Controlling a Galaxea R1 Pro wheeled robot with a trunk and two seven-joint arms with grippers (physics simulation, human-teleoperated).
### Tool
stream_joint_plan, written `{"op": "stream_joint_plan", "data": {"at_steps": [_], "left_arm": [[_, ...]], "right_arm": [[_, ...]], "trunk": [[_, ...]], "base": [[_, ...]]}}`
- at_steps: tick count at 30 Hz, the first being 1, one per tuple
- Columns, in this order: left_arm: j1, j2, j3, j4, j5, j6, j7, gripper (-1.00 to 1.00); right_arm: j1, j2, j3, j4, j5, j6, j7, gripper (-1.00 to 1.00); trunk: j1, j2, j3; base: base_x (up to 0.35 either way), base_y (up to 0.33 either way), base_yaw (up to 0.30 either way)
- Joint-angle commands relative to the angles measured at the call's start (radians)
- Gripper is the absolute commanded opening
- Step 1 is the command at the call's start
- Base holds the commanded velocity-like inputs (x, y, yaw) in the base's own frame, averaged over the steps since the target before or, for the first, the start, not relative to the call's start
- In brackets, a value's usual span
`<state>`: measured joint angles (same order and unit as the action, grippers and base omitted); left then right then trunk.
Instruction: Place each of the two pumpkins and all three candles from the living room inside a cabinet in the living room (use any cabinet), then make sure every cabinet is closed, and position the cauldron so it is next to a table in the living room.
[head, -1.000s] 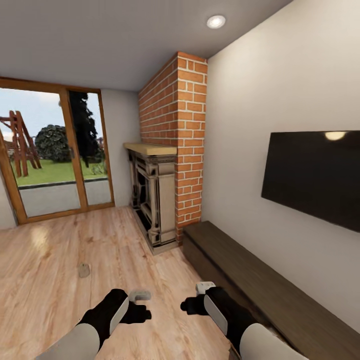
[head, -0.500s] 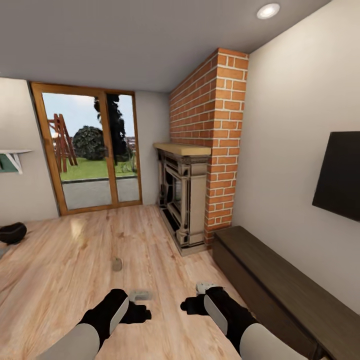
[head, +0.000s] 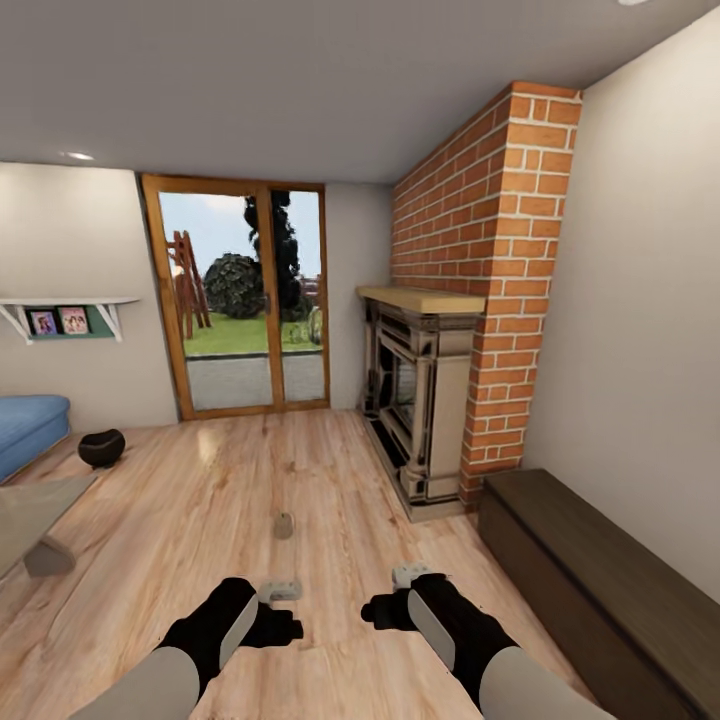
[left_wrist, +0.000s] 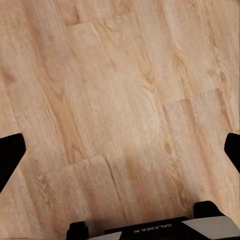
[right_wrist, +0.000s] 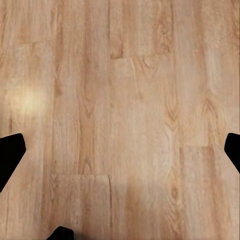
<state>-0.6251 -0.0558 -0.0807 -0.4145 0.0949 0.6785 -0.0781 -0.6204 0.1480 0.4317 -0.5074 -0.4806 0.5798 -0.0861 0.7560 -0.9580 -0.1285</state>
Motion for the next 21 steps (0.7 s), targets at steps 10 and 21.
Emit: {"op": "stream_joint_plan", "data": {"at_steps": [10,21], "left_arm": [[-0.001,0.001,-0.007,0.0,0.009,0.004,0.005,1.0],[-0.001,0.001,-0.007,0.0,0.009,0.004,0.006,1.0]], "right_arm": [[-0.001,-0.001,0.006,-0.002,-0.01,0.003,-0.009,1.0],[0.0,-0.002,0.007,-0.002,-0.007,0.003,-0.013,1.0]], "trunk": [[-0.038,0.069,0.03],[-0.08,0.146,0.064]], "base": [[0.003,0.004,0.286],[0.0,0.0,0.109]]}}
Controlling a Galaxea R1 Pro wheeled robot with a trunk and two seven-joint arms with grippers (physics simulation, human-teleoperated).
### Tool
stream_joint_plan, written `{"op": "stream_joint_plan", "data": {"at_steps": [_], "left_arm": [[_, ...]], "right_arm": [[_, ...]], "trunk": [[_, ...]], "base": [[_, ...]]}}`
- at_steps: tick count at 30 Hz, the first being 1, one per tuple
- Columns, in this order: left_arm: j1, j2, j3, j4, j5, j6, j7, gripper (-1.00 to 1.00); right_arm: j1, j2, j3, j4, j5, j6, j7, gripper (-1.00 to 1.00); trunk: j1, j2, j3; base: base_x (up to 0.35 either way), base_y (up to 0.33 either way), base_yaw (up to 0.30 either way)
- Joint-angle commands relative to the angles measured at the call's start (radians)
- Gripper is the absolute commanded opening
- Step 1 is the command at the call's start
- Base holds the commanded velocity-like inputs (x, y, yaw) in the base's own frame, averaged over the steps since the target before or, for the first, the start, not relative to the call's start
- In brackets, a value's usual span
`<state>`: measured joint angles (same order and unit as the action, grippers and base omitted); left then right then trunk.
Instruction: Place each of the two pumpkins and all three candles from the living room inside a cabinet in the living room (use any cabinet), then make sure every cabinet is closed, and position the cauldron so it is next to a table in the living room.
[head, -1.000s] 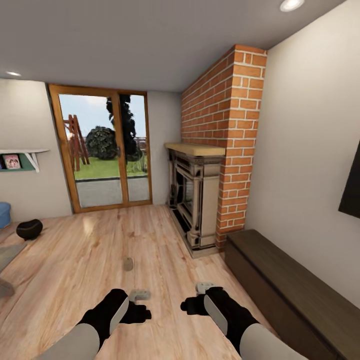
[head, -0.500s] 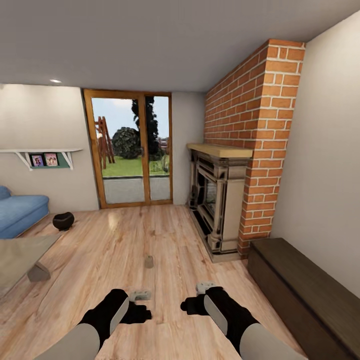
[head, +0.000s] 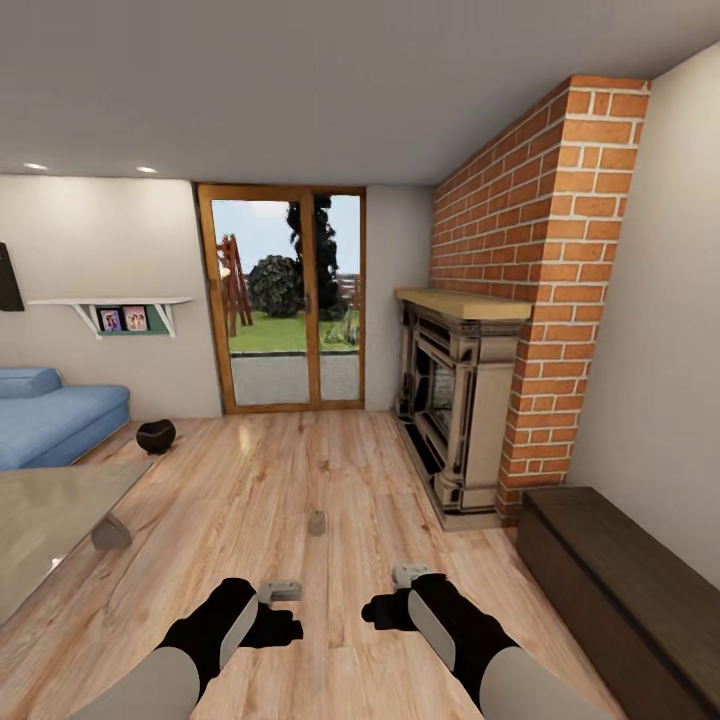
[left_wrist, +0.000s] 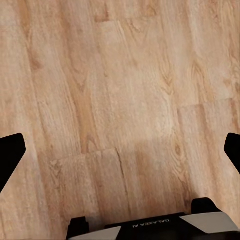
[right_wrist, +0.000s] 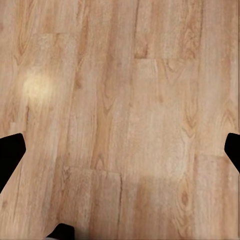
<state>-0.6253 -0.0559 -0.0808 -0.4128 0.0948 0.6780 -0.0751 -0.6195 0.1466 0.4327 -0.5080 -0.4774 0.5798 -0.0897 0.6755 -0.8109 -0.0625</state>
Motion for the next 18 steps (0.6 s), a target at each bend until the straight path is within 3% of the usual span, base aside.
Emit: {"op": "stream_joint_plan", "data": {"at_steps": [1,4,10,18], "left_arm": [[-0.001,0.001,-0.007,-0.001,0.009,0.005,0.003,1.0],[-0.001,0.002,-0.007,-0.001,0.009,0.005,0.003,1.0],[-0.001,0.002,-0.006,0.0,0.01,0.004,0.001,1.0],[-0.001,0.002,-0.005,0.0,0.011,0.004,0.001,1.0]], "right_arm": [[-0.001,-0.001,0.006,-0.001,-0.01,0.003,-0.01,1.0],[-0.001,-0.002,0.005,-0.001,-0.01,0.003,-0.01,1.0],[-0.002,0.002,0.006,-0.003,-0.01,0.004,-0.013,1.0],[-0.001,0.002,0.006,-0.003,-0.01,0.003,-0.015,1.0]], "trunk": [[-0.004,0.006,0.001],[-0.015,0.027,0.011],[-0.015,0.027,0.011],[-0.015,0.027,0.011]], "base": [[0.0,0.0,0.008],[0.0,0.0,0.004],[0.023,0.011,0.001],[0.223,0.155,0.0]]}}
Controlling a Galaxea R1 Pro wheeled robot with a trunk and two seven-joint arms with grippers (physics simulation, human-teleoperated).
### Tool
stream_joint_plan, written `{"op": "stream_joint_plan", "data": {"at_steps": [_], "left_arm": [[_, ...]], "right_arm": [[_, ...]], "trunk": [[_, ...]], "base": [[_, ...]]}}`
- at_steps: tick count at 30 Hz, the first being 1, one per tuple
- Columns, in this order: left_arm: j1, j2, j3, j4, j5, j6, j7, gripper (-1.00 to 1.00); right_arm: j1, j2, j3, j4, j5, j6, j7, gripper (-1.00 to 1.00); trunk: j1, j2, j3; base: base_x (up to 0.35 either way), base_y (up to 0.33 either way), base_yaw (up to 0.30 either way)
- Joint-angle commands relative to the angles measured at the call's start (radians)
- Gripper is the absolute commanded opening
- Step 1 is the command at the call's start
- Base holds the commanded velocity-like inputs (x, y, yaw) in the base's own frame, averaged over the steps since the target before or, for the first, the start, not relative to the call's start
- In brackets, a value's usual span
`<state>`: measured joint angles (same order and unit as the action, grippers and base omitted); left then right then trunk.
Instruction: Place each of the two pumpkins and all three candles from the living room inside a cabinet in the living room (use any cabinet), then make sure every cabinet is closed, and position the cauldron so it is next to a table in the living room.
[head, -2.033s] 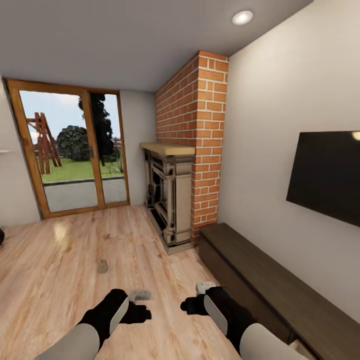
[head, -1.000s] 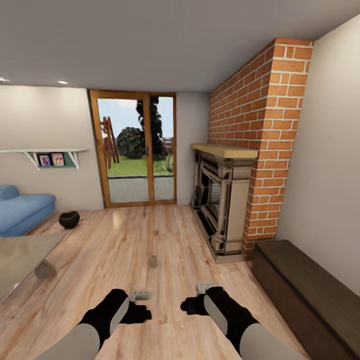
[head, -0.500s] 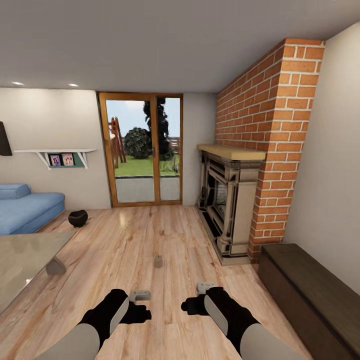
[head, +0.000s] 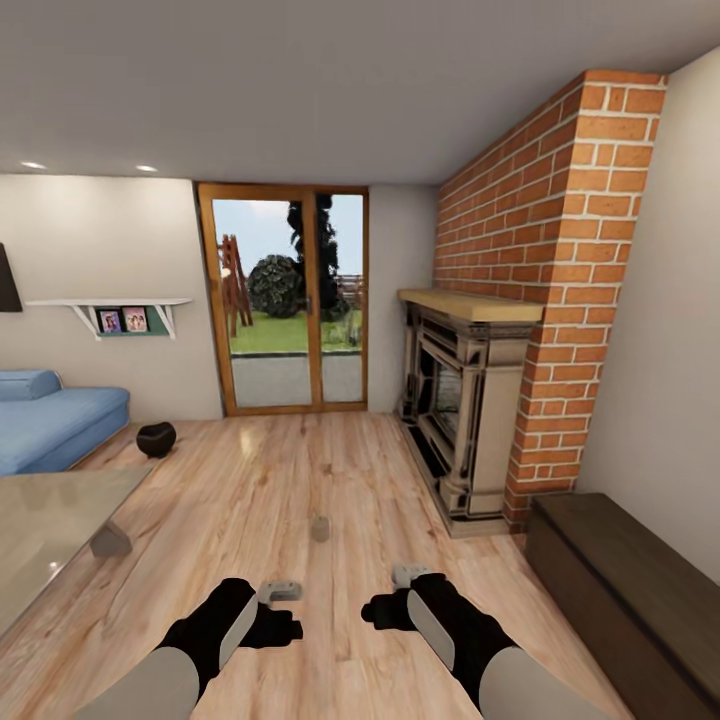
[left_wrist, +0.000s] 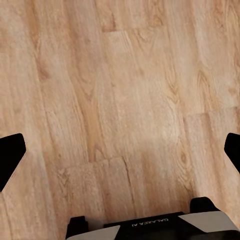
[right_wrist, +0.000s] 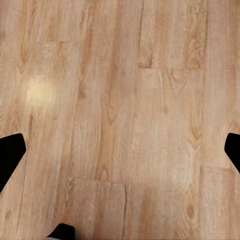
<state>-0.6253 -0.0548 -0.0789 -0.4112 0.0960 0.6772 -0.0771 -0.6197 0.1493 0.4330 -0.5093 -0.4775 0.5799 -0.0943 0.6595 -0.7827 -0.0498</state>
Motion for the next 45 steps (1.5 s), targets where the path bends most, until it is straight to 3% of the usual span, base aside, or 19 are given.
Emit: {"op": "stream_joint_plan", "data": {"at_steps": [1,11,18,21,23,25,30,35,39,45], "left_arm": [[-0.001,0.001,-0.007,-0.001,0.01,0.004,0.003,1.0],[-0.001,0.001,-0.007,-0.001,0.009,0.004,0.003,1.0],[-0.001,0.001,-0.006,0.001,0.007,-0.05,0.019,1.0],[-0.001,0.001,-0.006,0.001,0.007,-0.059,0.021,1.0],[-0.001,0.002,-0.006,0.002,0.006,-0.063,0.024,1.0],[-0.001,0.002,-0.005,0.002,0.006,-0.075,0.056,1.0],[-0.001,0.0,-0.003,0.007,0.008,-0.126,0.185,1.0],[-0.001,0.0,-0.002,0.009,0.009,-0.154,0.229,1.0],[-0.001,0.0,-0.003,0.01,0.01,-0.182,0.237,1.0],[-0.001,0.0,-0.004,0.01,0.01,-0.193,0.239,1.0]], "right_arm": [[-0.001,-0.001,0.006,-0.001,-0.01,0.003,-0.01,1.0],[-0.001,-0.002,0.006,0.0,-0.01,0.003,-0.011,1.0],[-0.001,-0.003,0.005,0.0,-0.009,0.003,-0.022,1.0],[-0.001,-0.003,0.004,0.001,-0.01,0.001,-0.05,1.0],[-0.001,-0.003,0.002,0.005,-0.012,-0.026,-0.107,1.0],[-0.001,-0.001,0.002,0.008,-0.015,-0.061,-0.19,1.0],[-0.001,0.002,0.003,0.009,-0.021,-0.082,-0.283,1.0],[-0.001,0.006,0.004,0.009,-0.024,-0.097,-0.305,1.0],[0.0,0.013,0.004,0.019,-0.027,-0.168,-0.305,1.0],[0.001,0.017,0.005,0.027,-0.029,-0.203,-0.292,1.0]], "trunk": [[0.001,-0.001,-0.002],[0.001,-0.001,-0.002],[0.001,-0.001,-0.002],[0.001,-0.001,-0.002],[0.001,-0.001,-0.002],[0.001,-0.001,-0.002],[0.001,-0.001,-0.002],[0.001,-0.001,-0.002],[0.001,-0.001,-0.002],[0.001,-0.001,-0.002]], "base": [[0.258,0.212,0.0],[0.264,0.221,0.149],[0.29,0.158,0.27],[0.302,0.128,0.186],[0.304,0.123,0.095],[0.305,0.122,0.039],[0.305,0.121,0.014],[0.307,0.116,0.003],[0.311,0.104,0.001],[0.315,0.053,0.0]]}}
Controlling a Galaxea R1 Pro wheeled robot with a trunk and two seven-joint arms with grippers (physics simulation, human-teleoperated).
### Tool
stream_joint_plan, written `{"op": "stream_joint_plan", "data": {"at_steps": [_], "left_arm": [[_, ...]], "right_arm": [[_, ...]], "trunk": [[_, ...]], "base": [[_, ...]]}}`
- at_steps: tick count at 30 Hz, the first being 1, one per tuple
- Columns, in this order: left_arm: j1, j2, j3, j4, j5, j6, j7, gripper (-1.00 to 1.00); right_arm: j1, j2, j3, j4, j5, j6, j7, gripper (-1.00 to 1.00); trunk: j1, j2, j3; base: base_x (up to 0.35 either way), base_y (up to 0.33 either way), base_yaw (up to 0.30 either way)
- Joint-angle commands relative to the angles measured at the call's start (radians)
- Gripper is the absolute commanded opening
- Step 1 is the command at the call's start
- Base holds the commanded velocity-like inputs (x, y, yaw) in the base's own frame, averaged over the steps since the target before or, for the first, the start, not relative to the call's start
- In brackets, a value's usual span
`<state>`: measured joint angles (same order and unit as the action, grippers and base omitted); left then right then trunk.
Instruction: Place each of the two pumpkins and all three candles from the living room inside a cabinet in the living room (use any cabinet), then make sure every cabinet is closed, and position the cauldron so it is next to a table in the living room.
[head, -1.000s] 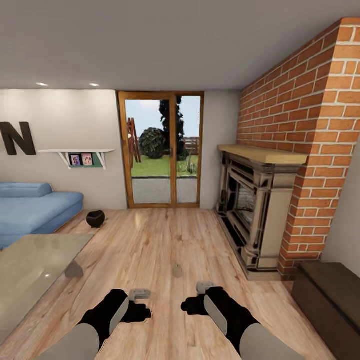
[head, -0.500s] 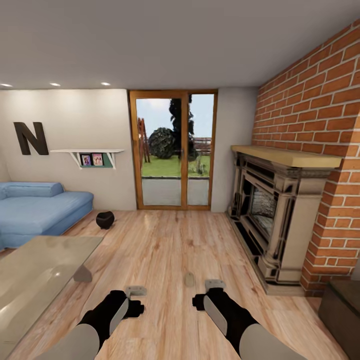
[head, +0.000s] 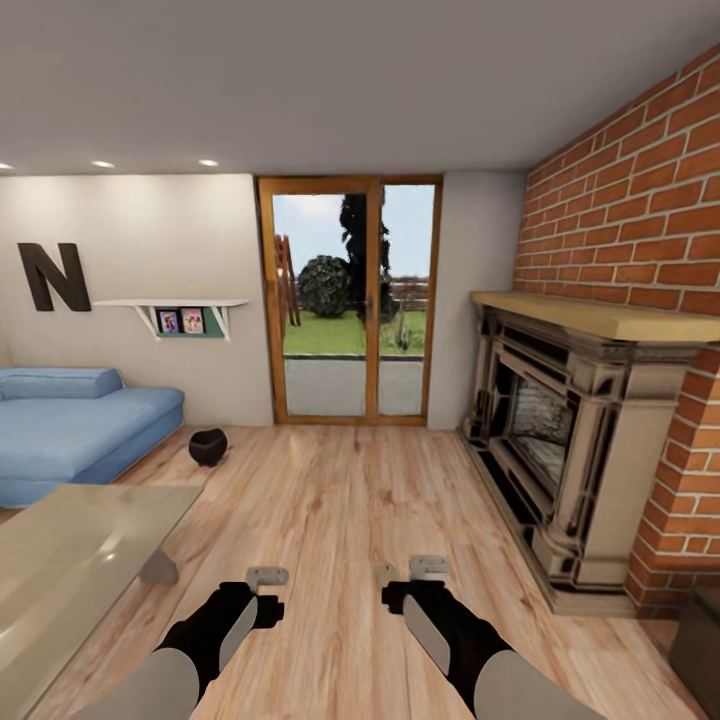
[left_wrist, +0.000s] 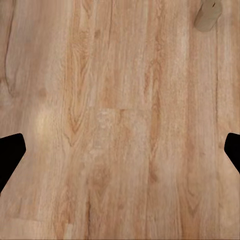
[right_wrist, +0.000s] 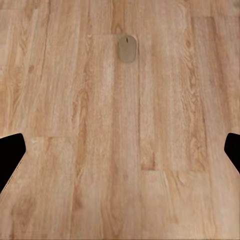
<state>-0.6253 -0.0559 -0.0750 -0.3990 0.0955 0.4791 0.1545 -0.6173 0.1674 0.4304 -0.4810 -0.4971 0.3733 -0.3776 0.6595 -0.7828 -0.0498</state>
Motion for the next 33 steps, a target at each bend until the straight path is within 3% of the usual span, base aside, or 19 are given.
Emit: {"op": "stream_joint_plan", "data": {"at_steps": [1,9,16,28,33], "left_arm": [[-0.001,0.001,-0.008,-0.002,0.01,0.004,0.008,1.0],[-0.001,0.001,-0.009,-0.002,0.009,-0.029,0.007,1.0],[-0.001,0.001,-0.009,-0.001,0.009,-0.05,0.008,1.0],[-0.001,0.001,-0.009,-0.001,0.01,-0.052,0.007,1.0],[-0.001,0.001,-0.009,-0.001,0.01,-0.051,0.008,1.0]], "right_arm": [[-0.001,0.0,0.008,0.0,-0.009,0.001,0.001,1.0],[-0.001,0.002,0.007,0.002,-0.009,-0.004,0.039,1.0],[-0.001,-0.001,0.007,0.019,-0.008,-0.06,0.044,1.0],[-0.001,-0.002,0.007,0.022,-0.008,-0.066,0.045,1.0],[-0.001,0.0,0.008,0.022,-0.008,-0.067,0.045,1.0]], "trunk": [[0.001,-0.001,-0.002],[0.001,-0.001,-0.002],[0.001,-0.001,-0.002],[0.001,-0.001,-0.002],[0.001,-0.001,-0.002]], "base": [[0.322,0.013,0.0],[0.327,0.004,0.0],[0.329,0.0,-0.018],[0.329,0.02,-0.236],[0.316,0.16,-0.057]]}}
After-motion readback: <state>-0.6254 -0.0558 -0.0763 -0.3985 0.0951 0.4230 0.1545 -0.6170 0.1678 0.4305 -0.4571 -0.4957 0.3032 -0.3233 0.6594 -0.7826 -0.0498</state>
